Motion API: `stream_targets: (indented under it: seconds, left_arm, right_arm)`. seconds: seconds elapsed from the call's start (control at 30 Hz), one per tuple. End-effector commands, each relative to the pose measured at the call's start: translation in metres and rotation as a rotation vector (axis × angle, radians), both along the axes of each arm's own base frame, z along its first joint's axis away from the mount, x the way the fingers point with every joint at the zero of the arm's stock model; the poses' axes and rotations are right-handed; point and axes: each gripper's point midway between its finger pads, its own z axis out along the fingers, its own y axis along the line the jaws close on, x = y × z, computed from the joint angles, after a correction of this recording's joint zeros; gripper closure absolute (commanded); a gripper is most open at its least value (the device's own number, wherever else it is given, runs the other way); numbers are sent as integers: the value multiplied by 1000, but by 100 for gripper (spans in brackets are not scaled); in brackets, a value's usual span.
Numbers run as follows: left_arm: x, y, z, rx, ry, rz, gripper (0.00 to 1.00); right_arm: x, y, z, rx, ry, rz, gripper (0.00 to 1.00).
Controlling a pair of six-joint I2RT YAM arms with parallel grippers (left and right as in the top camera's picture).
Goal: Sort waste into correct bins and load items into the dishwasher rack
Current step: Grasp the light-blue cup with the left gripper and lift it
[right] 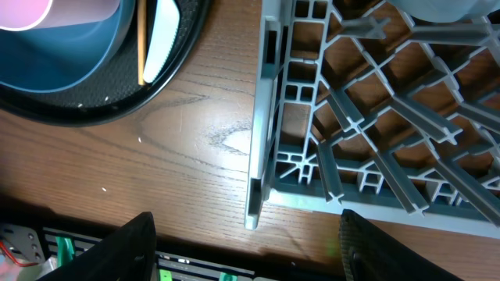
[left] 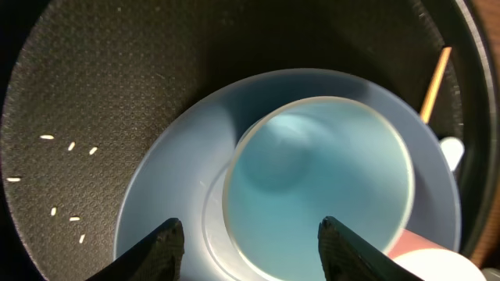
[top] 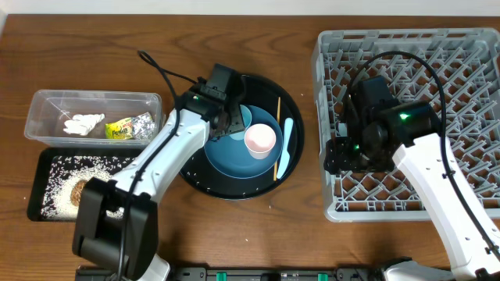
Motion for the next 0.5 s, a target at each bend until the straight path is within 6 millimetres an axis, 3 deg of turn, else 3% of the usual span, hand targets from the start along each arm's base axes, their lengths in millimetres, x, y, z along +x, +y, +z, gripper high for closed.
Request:
stream_targets:
  seconds: [0.0,0.13,0.2,0.27,0.47]
  left_arm:
    - [0,-1,-6,1,15,7,45]
    - [1,2,-8,21,14,13,53]
    - [1,2,-10,21,15,13,66]
    - [2,2,-11,21,18,13,73]
    - [0,3,-24,35,49,12,73]
  right_arm:
    - [0,-2,2,-4,-11,5,30]
    - [0,-2,2,-4,-11,5,30]
    - [0,-2,2,-4,-10,5,30]
    - [-1,-2,2,-6,-7,5,30]
    - [-3,-3,2,-8,0,5,30]
